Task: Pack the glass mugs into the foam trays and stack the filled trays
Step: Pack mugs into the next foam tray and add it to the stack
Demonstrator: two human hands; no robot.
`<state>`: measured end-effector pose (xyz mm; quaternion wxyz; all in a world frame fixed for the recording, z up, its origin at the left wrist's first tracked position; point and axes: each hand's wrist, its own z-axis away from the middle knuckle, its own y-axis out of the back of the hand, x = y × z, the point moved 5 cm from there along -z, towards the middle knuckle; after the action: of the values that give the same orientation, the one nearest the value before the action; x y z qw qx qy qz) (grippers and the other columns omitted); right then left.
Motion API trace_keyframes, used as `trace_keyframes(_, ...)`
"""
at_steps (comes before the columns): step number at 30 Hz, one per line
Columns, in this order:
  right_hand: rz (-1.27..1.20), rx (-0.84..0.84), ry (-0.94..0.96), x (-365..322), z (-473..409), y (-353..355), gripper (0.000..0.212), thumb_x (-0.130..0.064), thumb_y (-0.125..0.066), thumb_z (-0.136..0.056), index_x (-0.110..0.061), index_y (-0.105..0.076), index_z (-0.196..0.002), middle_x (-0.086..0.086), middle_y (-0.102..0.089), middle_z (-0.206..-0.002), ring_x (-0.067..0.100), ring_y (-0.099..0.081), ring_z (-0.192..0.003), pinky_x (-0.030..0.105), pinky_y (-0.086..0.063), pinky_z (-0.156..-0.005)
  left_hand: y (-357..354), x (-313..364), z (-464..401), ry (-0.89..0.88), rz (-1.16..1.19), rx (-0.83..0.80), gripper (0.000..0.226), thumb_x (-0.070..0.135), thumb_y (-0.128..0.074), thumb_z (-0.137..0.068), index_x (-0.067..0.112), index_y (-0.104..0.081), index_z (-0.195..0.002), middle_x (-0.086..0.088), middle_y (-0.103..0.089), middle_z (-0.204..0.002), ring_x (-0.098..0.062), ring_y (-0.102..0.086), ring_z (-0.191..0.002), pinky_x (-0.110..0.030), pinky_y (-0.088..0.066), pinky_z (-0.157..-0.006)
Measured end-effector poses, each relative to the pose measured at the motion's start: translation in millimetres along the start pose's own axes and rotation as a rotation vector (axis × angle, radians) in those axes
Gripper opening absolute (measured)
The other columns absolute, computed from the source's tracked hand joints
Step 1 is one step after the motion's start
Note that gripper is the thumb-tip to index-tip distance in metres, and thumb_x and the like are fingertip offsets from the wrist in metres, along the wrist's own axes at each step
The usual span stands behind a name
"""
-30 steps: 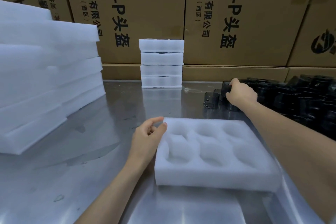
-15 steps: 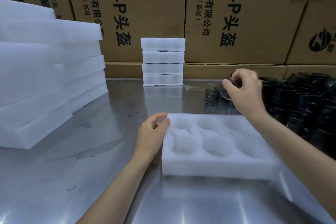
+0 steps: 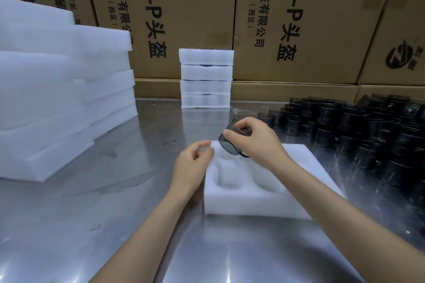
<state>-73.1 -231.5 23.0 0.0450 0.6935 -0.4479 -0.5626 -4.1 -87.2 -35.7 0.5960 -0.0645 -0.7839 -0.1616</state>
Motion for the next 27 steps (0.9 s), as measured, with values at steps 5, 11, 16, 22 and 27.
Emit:
trace_keyframes(5, 0.089, -0.082, 0.037, -1.4, 8.9, -7.7, 0.041, -0.054, -0.063, -0.067, -0.032, -0.054, -0.1, -0.012, -0.053, -0.106, 0.005, -0.054, -0.092, 0.026, -0.046, -0.074, -0.3, 0.2, -0.8, -0.017, -0.005, -0.001, 0.018, 0.024, -0.058, -0.091, 0.021, -0.069, -0.106, -0.019, -0.066, -0.104, -0.031, -0.062, -0.097, -0.046, -0.048, -0.087)
trace_keyframes(11, 0.237, -0.052, 0.101, -2.6, 10.4, -7.5, 0.051, -0.063, -0.065, -0.071, -0.035, -0.049, -0.111, -0.013, -0.052, -0.104, 0.003, -0.05, -0.088, 0.025, -0.035, -0.067, -0.3, -0.8, -2.0, -0.027, -0.012, -0.009, 0.02, 0.028, -0.059, -0.091, 0.023, -0.068, -0.108, -0.017, -0.066, -0.104, -0.029, -0.062, -0.096, -0.044, -0.049, -0.086)
trace_keyframes(16, 0.249, -0.067, 0.101, -2.5, 11.0, -7.8, 0.049, -0.063, -0.066, -0.071, -0.037, -0.052, -0.109, -0.012, -0.055, -0.102, 0.004, -0.052, -0.09, 0.024, -0.037, -0.068, -0.5, -2.6, -3.6, -0.03, -0.008, -0.004, 0.021, 0.027, -0.06, -0.09, 0.023, -0.067, -0.109, -0.018, -0.065, -0.106, -0.029, -0.062, -0.096, -0.043, -0.049, -0.086)
trace_keyframes(22, 0.126, -0.122, 0.077, -1.3, 13.9, -3.8, 0.048, -0.06, -0.049, -0.086, -0.035, -0.054, -0.127, -0.013, -0.057, -0.121, 0.003, -0.056, -0.103, 0.026, -0.043, -0.087, 3.6, 0.5, -4.8, -0.122, -0.136, 0.027, 0.027, 0.027, -0.053, -0.093, 0.022, -0.066, -0.115, 0.002, -0.065, -0.106, -0.003, -0.058, -0.094, -0.013, -0.042, -0.082)
trace_keyframes(27, 0.138, -0.17, 0.171, -2.2, 20.4, 9.7, 0.044, -0.033, -0.03, -0.101, -0.032, -0.036, -0.144, -0.021, -0.032, -0.149, -0.002, -0.023, -0.138, 0.017, -0.017, -0.109, 13.4, 27.4, 8.6, -0.396, -0.25, 0.021, 0.045, 0.038, -0.039, -0.09, 0.022, -0.057, -0.128, 0.012, -0.057, -0.121, 0.015, -0.047, -0.107, -0.004, -0.033, -0.091)
